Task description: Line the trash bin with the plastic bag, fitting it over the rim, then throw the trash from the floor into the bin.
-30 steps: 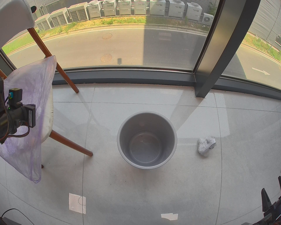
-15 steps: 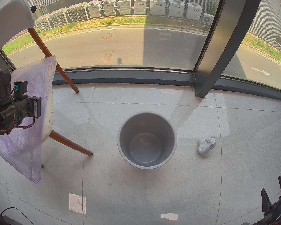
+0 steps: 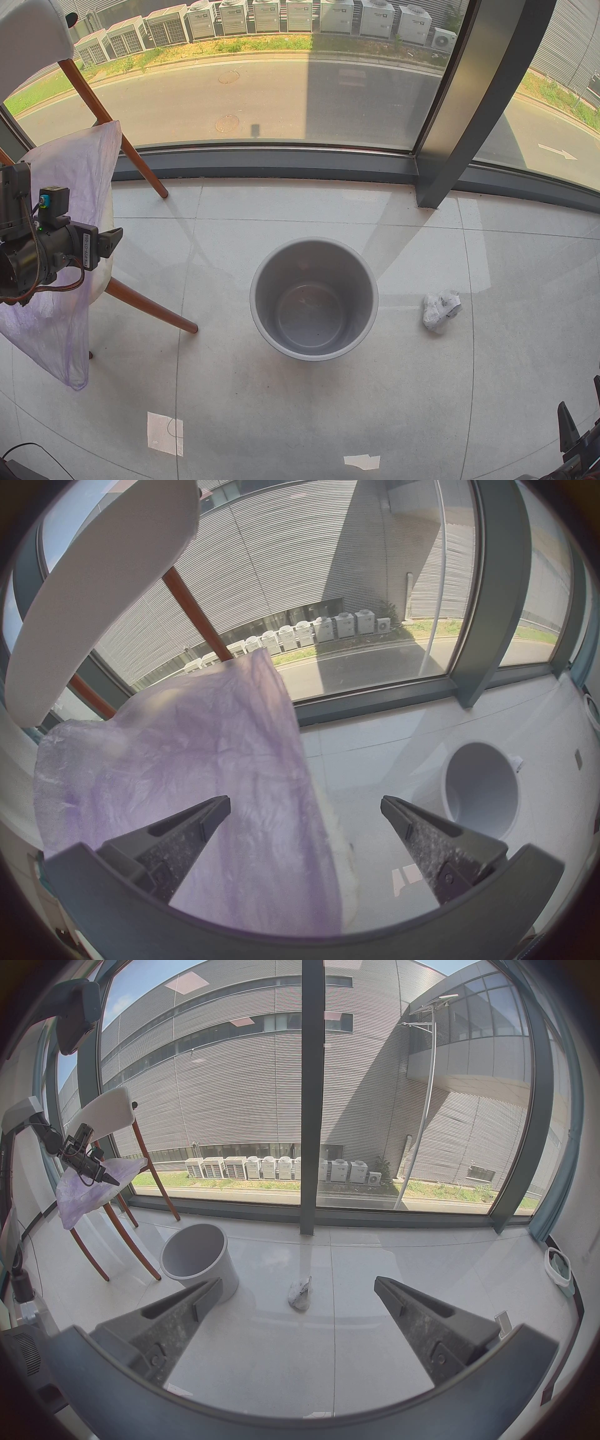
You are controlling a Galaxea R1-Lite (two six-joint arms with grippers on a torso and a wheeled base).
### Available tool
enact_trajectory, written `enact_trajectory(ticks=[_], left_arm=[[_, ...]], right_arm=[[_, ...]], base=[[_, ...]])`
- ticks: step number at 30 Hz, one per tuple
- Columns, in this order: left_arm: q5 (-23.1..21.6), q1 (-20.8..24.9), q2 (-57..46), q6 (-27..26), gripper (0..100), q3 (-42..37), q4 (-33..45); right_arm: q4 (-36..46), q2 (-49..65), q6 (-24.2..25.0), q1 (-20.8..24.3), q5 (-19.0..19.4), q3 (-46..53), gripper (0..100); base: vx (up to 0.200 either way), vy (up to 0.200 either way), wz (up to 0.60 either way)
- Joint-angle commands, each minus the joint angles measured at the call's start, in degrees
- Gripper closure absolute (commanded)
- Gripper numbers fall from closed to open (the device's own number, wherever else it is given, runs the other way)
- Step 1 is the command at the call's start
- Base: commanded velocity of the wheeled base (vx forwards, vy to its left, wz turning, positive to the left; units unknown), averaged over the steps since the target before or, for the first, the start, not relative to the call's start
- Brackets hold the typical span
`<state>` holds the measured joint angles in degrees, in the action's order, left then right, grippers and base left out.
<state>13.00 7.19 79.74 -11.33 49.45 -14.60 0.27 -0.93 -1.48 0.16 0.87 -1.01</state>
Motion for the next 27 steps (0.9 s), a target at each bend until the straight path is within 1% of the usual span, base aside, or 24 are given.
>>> enact_trajectory(ticks=[1, 5, 6, 16, 23, 27], left_arm=[[1.07, -0.51, -0.2, 0.16, 0, -0.58, 0.01], [1.07, -1.48, -0.29, 0.08, 0, -0.58, -0.07], [1.07, -1.48, -0.37, 0.08, 100, -0.67, -0.07], [0.98, -1.66, -1.34, 0.25, 100, -3.39, -0.16], [0.45, -3.59, -5.3, 0.43, 100, -3.48, -0.16], [-0.16, -3.85, -10.83, 0.43, 100, -3.83, 0.1]], right_arm=[[0.0, 0.93, -0.02, 0.02, 0.01, 0.84, 0], [0.0, 0.93, -0.02, 0.02, 0.01, 0.92, 0], [0.0, 0.93, -0.02, 0.02, 0.01, 0.92, 0], [0.0, 0.93, -0.02, 0.02, 0.01, 0.92, 0], [0.0, 0.93, -0.11, 0.02, 0.01, 0.92, 0], [0.0, 0.93, -0.02, 0.02, 0.01, 0.92, 0]], base=[[0.0, 0.0, 0.0], [0.0, 0.0, 0.0], [0.0, 0.0, 0.0], [0.0, 0.0, 0.0], [0.0, 0.0, 0.0], [0.0, 0.0, 0.0]])
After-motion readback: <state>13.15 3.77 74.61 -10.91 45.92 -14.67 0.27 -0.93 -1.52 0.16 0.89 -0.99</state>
